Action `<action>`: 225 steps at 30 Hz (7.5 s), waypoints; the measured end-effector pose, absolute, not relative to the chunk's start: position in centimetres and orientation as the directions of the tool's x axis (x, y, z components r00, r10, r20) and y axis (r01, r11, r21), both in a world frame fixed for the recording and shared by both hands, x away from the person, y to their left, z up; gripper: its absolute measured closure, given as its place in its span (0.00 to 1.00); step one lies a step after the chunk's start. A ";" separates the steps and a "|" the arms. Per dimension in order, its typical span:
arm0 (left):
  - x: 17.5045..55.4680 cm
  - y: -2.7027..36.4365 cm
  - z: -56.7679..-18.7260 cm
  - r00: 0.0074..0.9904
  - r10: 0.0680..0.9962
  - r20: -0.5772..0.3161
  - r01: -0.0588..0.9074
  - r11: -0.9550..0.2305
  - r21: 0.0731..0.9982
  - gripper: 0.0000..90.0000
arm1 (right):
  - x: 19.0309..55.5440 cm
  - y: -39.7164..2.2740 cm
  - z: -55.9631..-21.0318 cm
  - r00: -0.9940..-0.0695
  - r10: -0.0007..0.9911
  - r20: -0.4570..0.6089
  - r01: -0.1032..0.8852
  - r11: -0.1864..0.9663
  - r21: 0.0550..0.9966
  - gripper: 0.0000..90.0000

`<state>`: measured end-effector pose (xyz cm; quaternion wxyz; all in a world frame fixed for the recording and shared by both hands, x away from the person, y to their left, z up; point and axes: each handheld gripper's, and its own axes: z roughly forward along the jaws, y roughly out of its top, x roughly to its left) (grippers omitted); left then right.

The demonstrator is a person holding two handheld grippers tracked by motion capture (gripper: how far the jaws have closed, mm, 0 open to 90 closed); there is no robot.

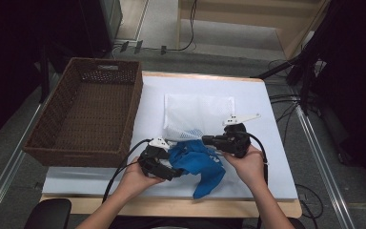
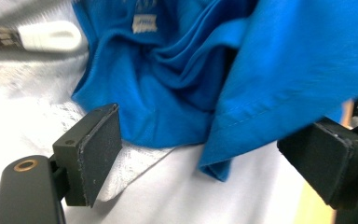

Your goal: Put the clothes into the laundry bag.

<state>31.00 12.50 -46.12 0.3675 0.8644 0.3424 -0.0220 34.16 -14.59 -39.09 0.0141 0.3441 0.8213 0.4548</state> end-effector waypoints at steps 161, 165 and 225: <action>34.8 7.6 -42.6 0.732 0.632 -0.255 0.571 -0.364 0.735 0.93 | 33.4 -14.5 -38.5 -0.780 0.533 0.327 0.545 0.322 0.774 1.00; 35.4 7.3 -42.5 0.722 0.646 -0.248 0.570 -0.353 0.742 0.93 | 33.4 -14.7 -38.4 -0.777 0.533 0.334 0.547 0.311 0.777 1.00; 32.2 12.8 -42.2 0.755 0.608 -0.244 0.581 -0.448 0.679 0.44 | 34.8 -15.2 -40.3 -0.736 0.585 0.342 0.600 0.328 0.730 1.00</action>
